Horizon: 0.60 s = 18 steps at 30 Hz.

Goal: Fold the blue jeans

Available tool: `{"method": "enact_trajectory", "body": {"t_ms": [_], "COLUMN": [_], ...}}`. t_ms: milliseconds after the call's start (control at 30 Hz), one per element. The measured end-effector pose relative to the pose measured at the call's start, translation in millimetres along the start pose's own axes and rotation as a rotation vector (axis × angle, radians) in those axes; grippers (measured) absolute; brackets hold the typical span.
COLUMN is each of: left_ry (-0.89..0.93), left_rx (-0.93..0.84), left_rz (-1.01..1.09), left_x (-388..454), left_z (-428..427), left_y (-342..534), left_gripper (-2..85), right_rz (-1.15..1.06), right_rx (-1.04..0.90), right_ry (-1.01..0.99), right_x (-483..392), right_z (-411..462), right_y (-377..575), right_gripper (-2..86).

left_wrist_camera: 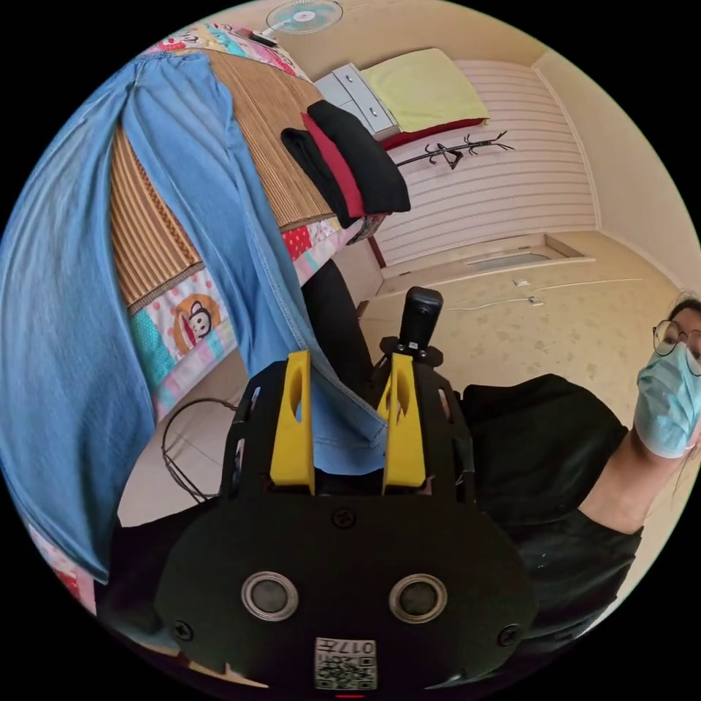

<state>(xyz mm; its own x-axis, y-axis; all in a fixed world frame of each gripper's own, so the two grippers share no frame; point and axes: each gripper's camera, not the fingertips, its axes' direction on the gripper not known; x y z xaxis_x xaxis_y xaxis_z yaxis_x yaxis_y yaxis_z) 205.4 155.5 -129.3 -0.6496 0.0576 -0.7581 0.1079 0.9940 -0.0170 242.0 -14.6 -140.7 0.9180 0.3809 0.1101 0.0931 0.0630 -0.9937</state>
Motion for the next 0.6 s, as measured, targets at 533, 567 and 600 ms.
{"method": "enact_trajectory", "body": {"t_ms": [533,567,600], "left_ry": [-0.14,-0.165,-0.178], "left_rx": [0.057,0.07,0.078], "left_rz": [-0.128,-0.14,-0.146], "left_x": [9,10,11], "left_z": [51,53,53], "left_y": [22,25,27], "left_gripper": [12.8,12.9,13.0], "right_rz": [-0.047,-0.056,-0.06], "right_rx": [-0.229,-0.242,-0.249], "right_ry": [0.242,0.261,0.271], "right_x": [37,39,39], "right_z": [70,77,80], "right_y": [-5,-7,-7], "right_gripper": [2.4,2.3,2.3]}}
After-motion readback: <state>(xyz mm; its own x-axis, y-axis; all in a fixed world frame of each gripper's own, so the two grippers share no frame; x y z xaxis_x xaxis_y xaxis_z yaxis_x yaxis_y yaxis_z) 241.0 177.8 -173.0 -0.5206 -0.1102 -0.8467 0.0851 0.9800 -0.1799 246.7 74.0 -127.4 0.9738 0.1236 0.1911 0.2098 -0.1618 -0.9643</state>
